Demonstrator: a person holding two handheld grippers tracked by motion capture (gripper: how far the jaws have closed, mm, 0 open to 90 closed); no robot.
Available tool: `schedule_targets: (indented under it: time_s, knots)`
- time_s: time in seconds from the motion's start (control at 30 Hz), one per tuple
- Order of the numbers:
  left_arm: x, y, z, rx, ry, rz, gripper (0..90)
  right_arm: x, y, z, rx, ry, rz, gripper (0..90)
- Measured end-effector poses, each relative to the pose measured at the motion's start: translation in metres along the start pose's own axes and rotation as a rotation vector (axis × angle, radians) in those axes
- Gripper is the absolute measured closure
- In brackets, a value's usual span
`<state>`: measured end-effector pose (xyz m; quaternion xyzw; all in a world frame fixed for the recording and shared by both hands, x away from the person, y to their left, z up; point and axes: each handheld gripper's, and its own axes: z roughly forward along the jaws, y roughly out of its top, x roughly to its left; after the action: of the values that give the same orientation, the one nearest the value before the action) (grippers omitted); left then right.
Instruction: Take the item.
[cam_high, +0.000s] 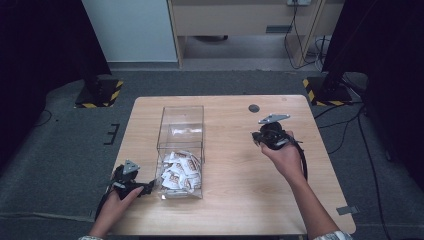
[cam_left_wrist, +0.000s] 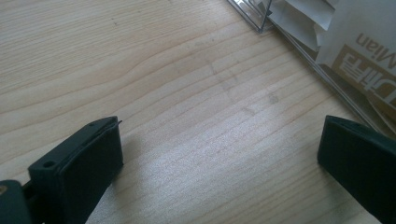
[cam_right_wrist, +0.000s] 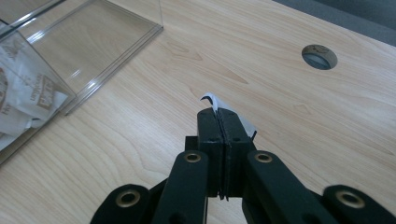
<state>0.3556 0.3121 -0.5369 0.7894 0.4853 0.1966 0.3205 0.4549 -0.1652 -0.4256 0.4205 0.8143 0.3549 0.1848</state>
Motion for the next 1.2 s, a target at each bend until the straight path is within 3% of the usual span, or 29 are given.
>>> schedule_targets:
  time_s: [0.47,1.2]
  knots:
    - [0.0,0.0,0.0,0.0,0.001,-0.001,0.0,-0.01,-0.013,0.019,0.033,-0.024,0.018,89.1]
    - [0.0,0.0,0.0,0.0,0.001,-0.001,0.0,-0.005,-0.028,0.045,0.077,-0.014,0.034,88.9]
